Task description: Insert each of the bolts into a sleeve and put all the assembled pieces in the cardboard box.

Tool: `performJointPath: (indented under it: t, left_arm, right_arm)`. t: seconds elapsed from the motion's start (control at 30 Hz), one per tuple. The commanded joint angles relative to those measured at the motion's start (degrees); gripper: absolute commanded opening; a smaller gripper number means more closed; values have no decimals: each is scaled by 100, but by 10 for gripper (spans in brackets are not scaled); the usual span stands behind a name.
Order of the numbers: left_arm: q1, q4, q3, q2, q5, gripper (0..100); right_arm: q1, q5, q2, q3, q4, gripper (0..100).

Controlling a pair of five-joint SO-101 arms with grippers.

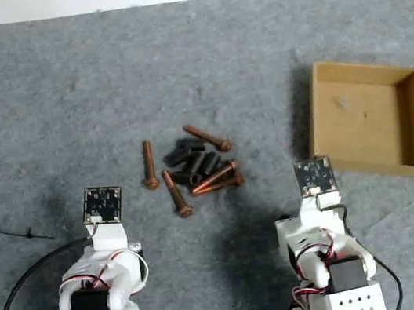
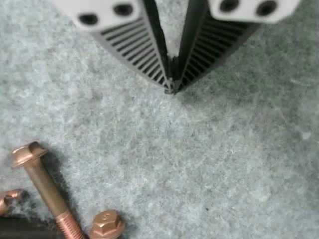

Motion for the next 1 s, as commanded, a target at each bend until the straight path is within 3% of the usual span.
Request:
performJointPath:
  t: [0.0, 0.13, 0.33, 0.43, 0.63, 0.8, 0.9, 0.97]
  left_arm:
    - [57, 18, 110, -48, -35, 6]
    - [57, 18, 110, -48, -35, 6]
    - [268, 9, 101, -57, -44, 7]
    - [637, 0, -136, -57, -53, 7]
    - [690, -97, -787, -57, -18, 6]
    - [180, -1785, -1833, -57, -26, 6]
    - [-171, -2840, -1842, -48, -9, 6]
    - [-382, -2945, -1534, -57, -35, 7]
  right_arm:
    - [-382, -35, -66, 857, 4, 182]
    - [-1182, -44, -75, 857, -576, 184]
    - [-1288, -44, -75, 848, -2475, 184]
    - [-1270, -44, -66, 848, -2299, 184]
    - [-1262, -18, -66, 848, -1675, 184]
    - [-1095, -18, -66, 848, -1657, 184]
    - [-769, -9, -66, 848, -1657, 184]
    - [-567, -9, -66, 848, -1657, 184]
